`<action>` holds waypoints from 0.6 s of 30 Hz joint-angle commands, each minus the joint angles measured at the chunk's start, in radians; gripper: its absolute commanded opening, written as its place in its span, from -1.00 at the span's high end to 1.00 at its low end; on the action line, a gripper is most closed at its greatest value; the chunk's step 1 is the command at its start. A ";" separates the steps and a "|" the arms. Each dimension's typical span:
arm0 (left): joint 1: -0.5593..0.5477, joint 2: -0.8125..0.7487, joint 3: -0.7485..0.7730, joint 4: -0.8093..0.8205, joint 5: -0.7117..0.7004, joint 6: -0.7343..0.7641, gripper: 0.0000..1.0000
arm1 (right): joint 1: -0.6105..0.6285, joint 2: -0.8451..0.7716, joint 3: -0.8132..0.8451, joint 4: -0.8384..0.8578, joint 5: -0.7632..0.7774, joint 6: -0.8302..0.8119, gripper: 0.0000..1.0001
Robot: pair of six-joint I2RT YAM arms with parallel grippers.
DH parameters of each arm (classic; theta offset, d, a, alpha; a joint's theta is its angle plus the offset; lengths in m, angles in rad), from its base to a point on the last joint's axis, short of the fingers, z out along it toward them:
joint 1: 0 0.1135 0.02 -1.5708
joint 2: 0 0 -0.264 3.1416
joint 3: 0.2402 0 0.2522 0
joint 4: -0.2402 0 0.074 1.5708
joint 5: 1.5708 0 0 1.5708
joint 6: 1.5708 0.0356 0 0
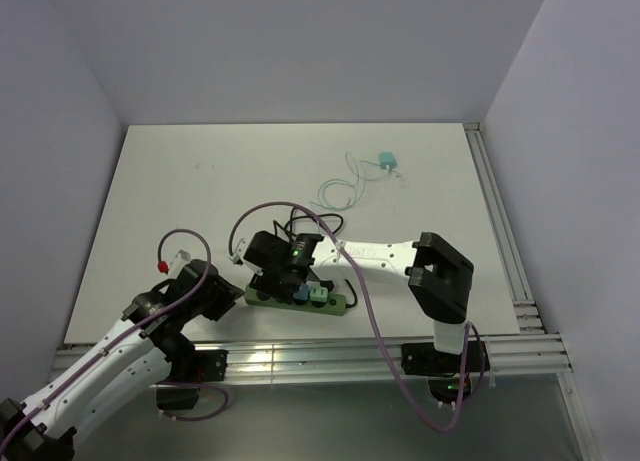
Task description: Insert the plug
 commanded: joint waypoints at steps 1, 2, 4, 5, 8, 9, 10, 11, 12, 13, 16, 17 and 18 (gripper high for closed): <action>0.003 0.011 0.048 -0.001 -0.020 0.000 0.10 | -0.005 -0.060 0.061 0.018 0.017 0.030 -0.28; 0.003 0.012 0.050 -0.004 -0.020 0.001 0.10 | -0.007 -0.065 0.063 0.004 0.017 0.031 -0.29; 0.003 0.008 0.048 -0.004 -0.020 0.002 0.10 | -0.007 -0.080 0.057 -0.015 0.020 0.030 -0.29; 0.003 0.006 0.047 -0.001 -0.018 0.001 0.10 | -0.008 -0.085 0.051 -0.020 0.017 0.027 -0.28; 0.003 0.006 0.036 0.010 -0.007 -0.001 0.10 | -0.007 -0.099 0.017 -0.026 0.015 0.017 -0.27; 0.003 0.006 0.032 0.013 -0.004 -0.001 0.10 | -0.008 -0.103 0.009 -0.028 0.012 0.017 -0.26; 0.003 0.008 0.031 0.016 -0.003 -0.001 0.10 | -0.014 -0.105 -0.006 -0.032 -0.005 0.014 -0.25; 0.003 0.011 0.031 0.016 -0.003 -0.003 0.09 | -0.014 -0.107 -0.015 -0.034 -0.002 0.014 -0.24; 0.002 0.012 0.035 0.016 -0.003 0.000 0.10 | -0.016 -0.114 -0.025 -0.031 0.000 0.014 -0.24; 0.003 0.012 0.036 0.015 -0.004 0.002 0.09 | -0.019 -0.117 -0.041 -0.028 -0.015 0.016 -0.24; 0.002 0.014 0.039 0.016 -0.007 0.007 0.09 | -0.025 -0.123 -0.058 -0.028 -0.017 0.013 -0.22; 0.003 0.014 0.041 0.019 -0.009 0.007 0.09 | -0.028 -0.125 -0.063 -0.031 -0.017 0.013 -0.20; 0.002 0.018 0.041 0.021 -0.007 0.008 0.09 | -0.030 -0.128 -0.066 -0.029 -0.020 0.013 -0.19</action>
